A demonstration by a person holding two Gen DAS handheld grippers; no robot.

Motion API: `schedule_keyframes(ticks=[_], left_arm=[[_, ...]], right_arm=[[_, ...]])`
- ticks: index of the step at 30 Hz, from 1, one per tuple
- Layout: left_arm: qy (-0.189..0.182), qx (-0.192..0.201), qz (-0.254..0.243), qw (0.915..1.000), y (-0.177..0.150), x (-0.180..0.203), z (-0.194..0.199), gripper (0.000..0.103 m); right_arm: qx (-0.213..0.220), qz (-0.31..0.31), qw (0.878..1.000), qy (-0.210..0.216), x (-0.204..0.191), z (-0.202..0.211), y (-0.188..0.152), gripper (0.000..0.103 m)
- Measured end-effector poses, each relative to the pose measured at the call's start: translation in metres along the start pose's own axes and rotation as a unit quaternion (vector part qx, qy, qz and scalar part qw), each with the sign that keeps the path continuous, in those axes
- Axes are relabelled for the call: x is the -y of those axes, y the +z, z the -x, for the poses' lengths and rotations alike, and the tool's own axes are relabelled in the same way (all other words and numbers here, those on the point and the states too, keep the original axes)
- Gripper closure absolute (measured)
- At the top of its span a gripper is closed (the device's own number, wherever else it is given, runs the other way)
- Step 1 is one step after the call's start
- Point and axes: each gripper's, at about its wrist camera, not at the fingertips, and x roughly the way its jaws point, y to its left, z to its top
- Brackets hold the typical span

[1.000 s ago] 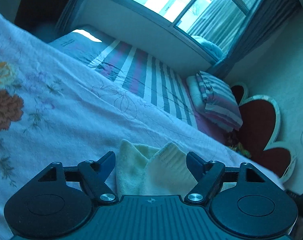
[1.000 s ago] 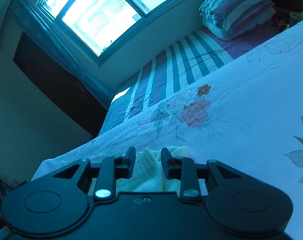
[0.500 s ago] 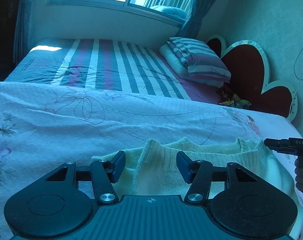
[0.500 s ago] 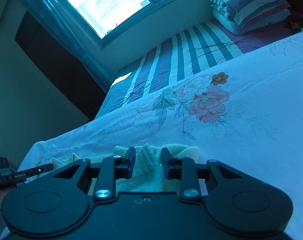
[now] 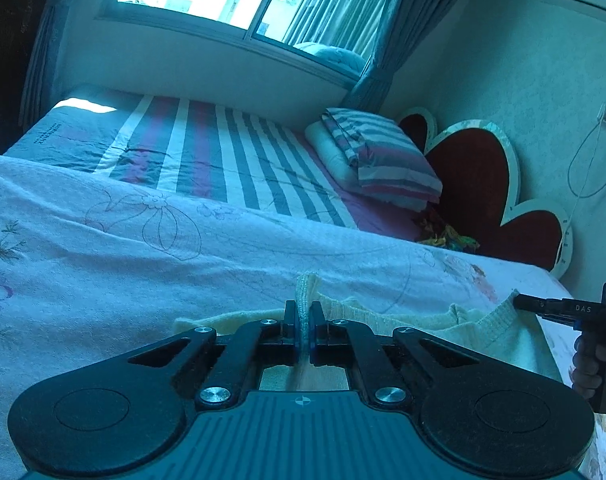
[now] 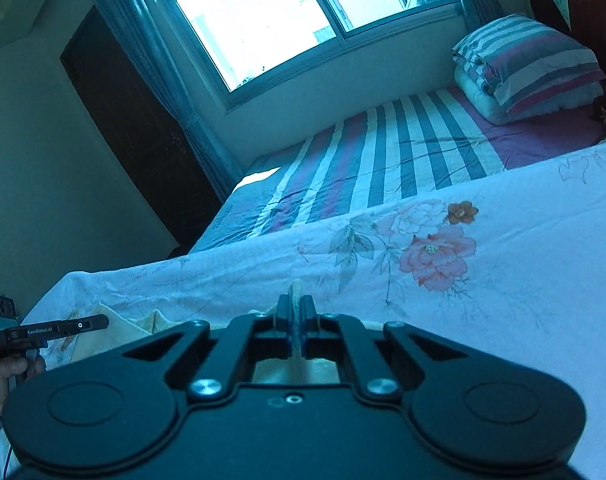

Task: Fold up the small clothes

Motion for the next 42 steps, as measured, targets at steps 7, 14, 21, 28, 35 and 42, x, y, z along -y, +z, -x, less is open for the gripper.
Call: schedule_keyframes(ticks=[7,14,21,28,35,42], left_arm=[[0.005,0.008,0.032,0.9995,-0.001,-0.013,-0.001,0.099],[0.039,-0.028,0.047,0.9978,-0.012,-0.026,-0.023,0.099],[0.073,-0.007,0.038,0.9966,-0.012,-0.015,-0.011,0.096],[0.064,0.001,0.020,0.9977,-0.023,-0.009,0.023,0.096],[0.058,-0.026,0.022,0.9978,-0.008,-0.010,-0.019,0.096],[0.101,0.018,-0.001,0.9947,-0.013,0.023,0.003,0.096]], right_arm=[[-0.007,-0.029,0.999,-0.016,0.017,-0.011,0.001,0.098],[-0.029,-0.051,0.998,-0.033,0.030,-0.028,-0.010,0.098],[-0.006,-0.018,0.997,-0.070,0.017,-0.013,-0.009,0.081],[-0.013,0.003,0.999,-0.047,0.006,0.016,-0.008,0.082],[-0.041,-0.026,0.997,-0.053,0.016,-0.024,-0.008,0.084],[-0.014,0.040,0.993,-0.108,-0.012,-0.008,-0.019,0.080]])
